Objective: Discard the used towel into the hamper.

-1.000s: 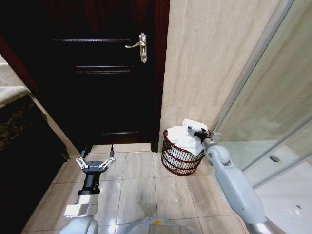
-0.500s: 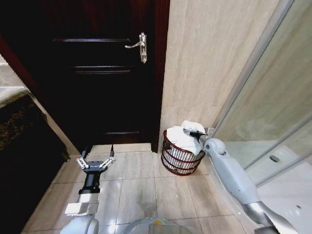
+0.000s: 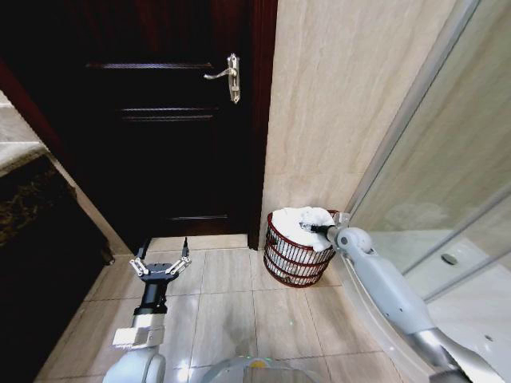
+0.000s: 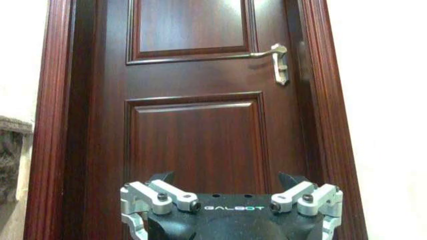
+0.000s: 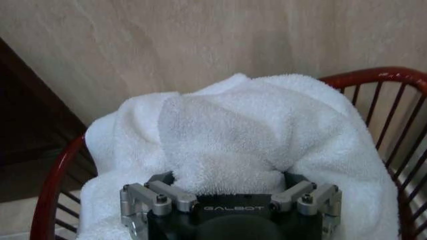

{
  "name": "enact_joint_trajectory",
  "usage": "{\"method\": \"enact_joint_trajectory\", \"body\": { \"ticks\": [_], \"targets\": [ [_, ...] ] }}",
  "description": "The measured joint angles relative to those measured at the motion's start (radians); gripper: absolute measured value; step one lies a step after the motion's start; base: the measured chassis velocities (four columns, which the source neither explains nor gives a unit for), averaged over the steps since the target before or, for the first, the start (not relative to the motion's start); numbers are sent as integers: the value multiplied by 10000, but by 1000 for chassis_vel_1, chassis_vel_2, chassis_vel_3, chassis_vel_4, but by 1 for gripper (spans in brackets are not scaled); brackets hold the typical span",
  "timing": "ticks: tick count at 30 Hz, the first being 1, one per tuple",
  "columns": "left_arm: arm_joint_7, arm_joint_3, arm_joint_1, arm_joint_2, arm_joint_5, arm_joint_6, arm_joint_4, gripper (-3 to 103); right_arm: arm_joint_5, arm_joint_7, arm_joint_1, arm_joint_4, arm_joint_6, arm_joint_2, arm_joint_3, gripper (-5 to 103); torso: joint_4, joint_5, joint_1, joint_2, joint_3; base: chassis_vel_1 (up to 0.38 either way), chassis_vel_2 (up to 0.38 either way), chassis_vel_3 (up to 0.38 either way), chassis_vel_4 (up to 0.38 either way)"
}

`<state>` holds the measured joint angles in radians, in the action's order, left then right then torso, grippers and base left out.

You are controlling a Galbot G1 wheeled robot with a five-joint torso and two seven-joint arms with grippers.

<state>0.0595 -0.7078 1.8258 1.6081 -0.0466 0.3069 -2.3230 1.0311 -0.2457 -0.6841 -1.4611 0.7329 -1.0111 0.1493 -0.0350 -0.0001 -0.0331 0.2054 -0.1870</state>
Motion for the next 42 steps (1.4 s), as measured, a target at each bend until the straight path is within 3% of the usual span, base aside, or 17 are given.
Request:
{"method": "enact_joint_trajectory", "body": {
  "ticks": [8, 16, 18, 19, 21, 26, 29, 33, 42],
  "targets": [
    [30, 21, -38, 0, -10, -18, 24, 100, -166, -98, -1, 128, -11, 14, -169, 100, -2, 2, 0, 0, 0, 0, 0, 0, 0],
    [37, 81, -87, -1, -7, -130, 32, 100, -1145, -355, -919, -1603, -1280, -28, 896, 100, -2, 1, -1, 0, -2, 0, 0, 0, 0],
    [35, 141, -117, -2, 8, -232, 30, 100, -2201, -236, -1857, -2683, -2096, -56, 1378, 100, 0, 4, -1, 0, -2, 0, 0, 0, 0],
    [35, 141, -117, -2, 8, -232, 30, 100, -2201, -236, -1857, -2683, -2096, -56, 1378, 100, 0, 4, -1, 0, -2, 0, 0, 0, 0],
    [38, 164, -126, -2, 21, -411, -37, 100, -3482, 184, -2955, -3809, -3068, -311, 2098, 100, 1, 1, -1, 0, -1, 0, 0, 0, 0],
    [45, 138, -88, 0, 4, -632, -196, 100, -4498, 1074, -4086, -4883, -3914, -749, 3042, 100, 0, -3, 0, 1, 0, 0, 0, 0, 0],
    [-11, 92, -1, -16, -292, -1176, -568, 100, -5589, 1648, -5570, -5931, -4743, -1388, 3901, 100, 1, 2, 0, 2, 0, 0, 0, 0, 0],
    [103, -8, 24, -136, -433, -1826, -877, 100, -6204, 1712, -6592, -6625, -5063, -1931, 4424, 100, 2, 5, 0, 5, -2, 0, 0, 0, 0],
    [136, 42, -26, -530, -563, -2128, -941, 100, -6888, 1708, -7867, -7993, -5332, -2749, 4879, 100, 2, -1, -80, 273, -186, 0, 0, 0, 0]
  ]
}}
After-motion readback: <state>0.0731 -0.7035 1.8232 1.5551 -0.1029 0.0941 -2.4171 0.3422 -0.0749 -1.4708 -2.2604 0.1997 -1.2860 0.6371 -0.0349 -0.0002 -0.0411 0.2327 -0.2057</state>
